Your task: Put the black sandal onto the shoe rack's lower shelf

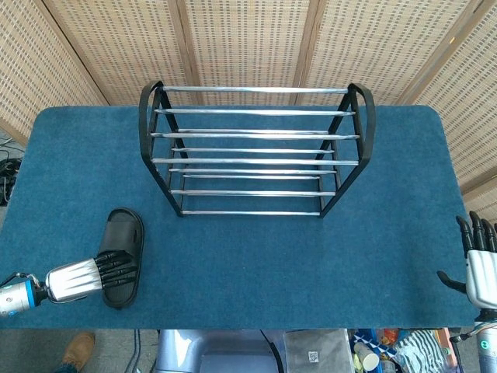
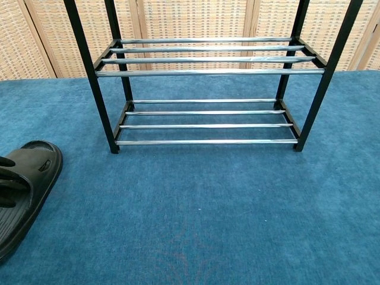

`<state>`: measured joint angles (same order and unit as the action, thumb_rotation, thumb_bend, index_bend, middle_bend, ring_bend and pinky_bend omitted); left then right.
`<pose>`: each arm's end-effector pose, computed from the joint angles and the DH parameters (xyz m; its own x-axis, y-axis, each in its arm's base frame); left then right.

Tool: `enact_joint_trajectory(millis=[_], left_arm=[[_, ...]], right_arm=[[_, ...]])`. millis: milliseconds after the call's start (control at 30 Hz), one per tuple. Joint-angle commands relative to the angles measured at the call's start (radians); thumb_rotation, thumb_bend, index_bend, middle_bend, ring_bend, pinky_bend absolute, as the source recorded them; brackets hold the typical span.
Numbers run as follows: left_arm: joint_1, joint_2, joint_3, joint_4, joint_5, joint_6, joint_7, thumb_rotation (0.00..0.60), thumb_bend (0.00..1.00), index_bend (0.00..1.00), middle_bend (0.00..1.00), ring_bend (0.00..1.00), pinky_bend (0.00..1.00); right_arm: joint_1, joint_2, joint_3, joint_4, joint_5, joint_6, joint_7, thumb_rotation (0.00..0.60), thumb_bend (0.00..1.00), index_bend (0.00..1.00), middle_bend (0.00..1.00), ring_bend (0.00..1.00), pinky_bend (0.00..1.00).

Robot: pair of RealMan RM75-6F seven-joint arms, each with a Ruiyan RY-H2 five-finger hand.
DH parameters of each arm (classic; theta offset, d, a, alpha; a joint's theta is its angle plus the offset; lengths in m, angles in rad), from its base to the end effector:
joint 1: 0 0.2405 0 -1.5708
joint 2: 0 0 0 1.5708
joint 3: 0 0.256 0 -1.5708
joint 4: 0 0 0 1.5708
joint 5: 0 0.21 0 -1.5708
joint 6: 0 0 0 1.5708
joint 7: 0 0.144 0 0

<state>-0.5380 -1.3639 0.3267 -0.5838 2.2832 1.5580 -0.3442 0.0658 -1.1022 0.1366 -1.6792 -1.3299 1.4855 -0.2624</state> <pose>-0.3381 0.2490 0.1035 0.8843 -0.0033 0.4669 0.1694 -0.9296 -0.3273 -0.3175 -0.1899 0.1790 0.5604 0.0301 0.8277 -0.8183 0.1747 0.5476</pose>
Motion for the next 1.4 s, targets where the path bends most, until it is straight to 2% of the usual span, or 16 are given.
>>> enact_joint_trajectory(millis=[33, 233, 500, 633, 700, 733, 867, 1000, 1067, 1233, 1400], left_arm=[[-0.027, -0.043, 0.012, 0.05, -0.013, -0.016, -0.027, 0.6, 0.07, 0.0, 0.0, 0.0, 0.0], [-0.065, -0.091, 0.043, 0.101, -0.01, -0.05, -0.043, 0.6, 0.07, 0.0, 0.0, 0.0, 0.0], [-0.09, -0.112, 0.076, 0.108, -0.016, -0.076, -0.058, 0.6, 0.07, 0.0, 0.0, 0.0, 0.0], [-0.098, -0.125, 0.088, 0.113, -0.021, -0.088, -0.048, 0.6, 0.07, 0.0, 0.0, 0.0, 0.07], [-0.1, -0.131, 0.093, 0.116, -0.022, -0.087, -0.043, 0.6, 0.07, 0.05, 0.02, 0.01, 0.11], [-0.1, -0.134, 0.094, 0.117, -0.025, -0.088, -0.04, 0.6, 0.07, 0.11, 0.06, 0.04, 0.14], [-0.1, -0.148, 0.105, 0.116, -0.037, -0.095, -0.035, 0.6, 0.07, 0.36, 0.3, 0.27, 0.32], [-0.102, -0.155, 0.11, 0.108, -0.044, -0.079, -0.018, 0.6, 0.07, 0.6, 0.52, 0.43, 0.44], [-0.1, -0.158, 0.11, 0.108, -0.049, -0.062, -0.001, 0.6, 0.07, 0.64, 0.55, 0.45, 0.45], [-0.1, -0.152, 0.107, 0.101, -0.056, -0.021, 0.046, 0.6, 0.07, 0.65, 0.56, 0.46, 0.45], [-0.127, -0.128, 0.098, 0.044, -0.038, 0.056, 0.16, 0.6, 0.07, 0.66, 0.56, 0.46, 0.45]], right_arm=[[0.004, -0.005, 0.003, 0.003, 0.009, -0.005, -0.009, 0.6, 0.0, 0.0, 0.0, 0.0, 0.0], [0.008, -0.012, 0.007, 0.012, 0.033, -0.016, -0.02, 0.6, 0.0, 0.0, 0.0, 0.0, 0.0], [0.01, -0.009, 0.014, 0.015, 0.049, -0.02, -0.012, 0.6, 0.0, 0.0, 0.0, 0.0, 0.0], [0.011, -0.007, 0.014, 0.017, 0.052, -0.024, -0.006, 0.6, 0.0, 0.0, 0.0, 0.0, 0.0], [0.012, -0.006, 0.014, 0.017, 0.053, -0.027, -0.002, 0.6, 0.0, 0.0, 0.0, 0.0, 0.0], [0.012, -0.006, 0.014, 0.017, 0.053, -0.028, 0.0, 0.6, 0.0, 0.0, 0.0, 0.0, 0.0], [0.013, -0.002, 0.015, 0.016, 0.054, -0.03, 0.009, 0.6, 0.0, 0.0, 0.0, 0.0, 0.0], [0.012, 0.002, 0.014, 0.014, 0.053, -0.03, 0.017, 0.6, 0.0, 0.0, 0.0, 0.0, 0.0], [0.012, 0.004, 0.013, 0.012, 0.051, -0.029, 0.022, 0.6, 0.0, 0.0, 0.0, 0.0, 0.0], [0.009, 0.01, 0.012, 0.006, 0.046, -0.026, 0.032, 0.6, 0.0, 0.0, 0.0, 0.0, 0.0], [0.006, 0.017, 0.007, -0.001, 0.034, -0.02, 0.042, 0.6, 0.0, 0.0, 0.0, 0.0, 0.0]])
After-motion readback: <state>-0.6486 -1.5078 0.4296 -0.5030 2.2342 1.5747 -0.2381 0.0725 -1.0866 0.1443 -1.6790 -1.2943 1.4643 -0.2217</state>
